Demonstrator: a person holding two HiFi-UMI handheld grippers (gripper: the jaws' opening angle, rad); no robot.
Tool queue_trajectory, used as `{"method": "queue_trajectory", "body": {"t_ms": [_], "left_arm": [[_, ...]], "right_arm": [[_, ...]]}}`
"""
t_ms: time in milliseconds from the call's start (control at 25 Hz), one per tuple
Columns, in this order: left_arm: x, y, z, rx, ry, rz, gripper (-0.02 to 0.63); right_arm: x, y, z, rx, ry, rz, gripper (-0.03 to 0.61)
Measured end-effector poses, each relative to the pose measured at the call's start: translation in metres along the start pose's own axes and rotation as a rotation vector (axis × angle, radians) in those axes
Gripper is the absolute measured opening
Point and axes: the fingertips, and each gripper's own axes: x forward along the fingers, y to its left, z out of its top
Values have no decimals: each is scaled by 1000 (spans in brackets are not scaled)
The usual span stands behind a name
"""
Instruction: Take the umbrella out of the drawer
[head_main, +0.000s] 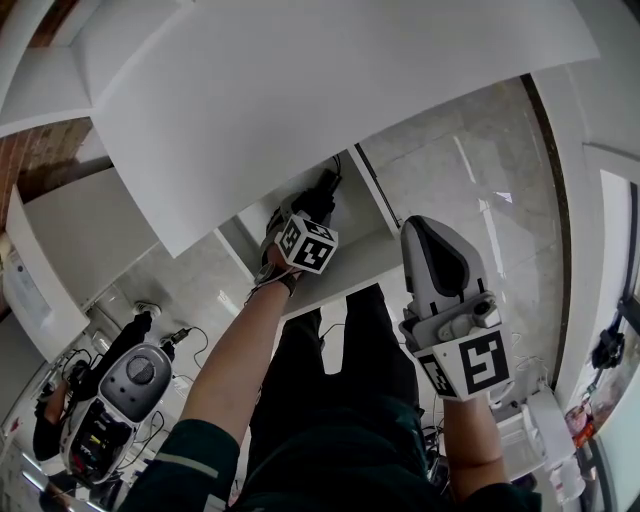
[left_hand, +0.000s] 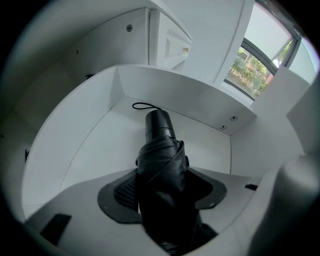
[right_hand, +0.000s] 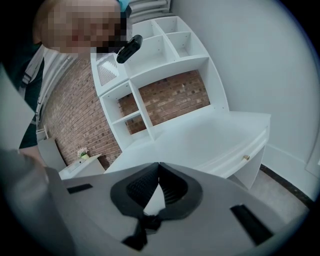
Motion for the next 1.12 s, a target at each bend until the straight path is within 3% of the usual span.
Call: {"method": "queue_trajectory", "body": {"t_ms": [280,520,760,1120], "left_arm": [[-2,6,-2,-13,-5,0,219],[-15,-3,3,30,-40,-25,206],[-51,-13,18,41,-139,-40,202],[-128,-34,54,50,-359,-42,199]], "right_arm": [[3,4,2,-10,-7,-1,3],[-4,8,-4,20,31,-17,3],[-16,18,14,-2,-45,-23,3],[-54,19,36,-13,-94,-60,3]]}}
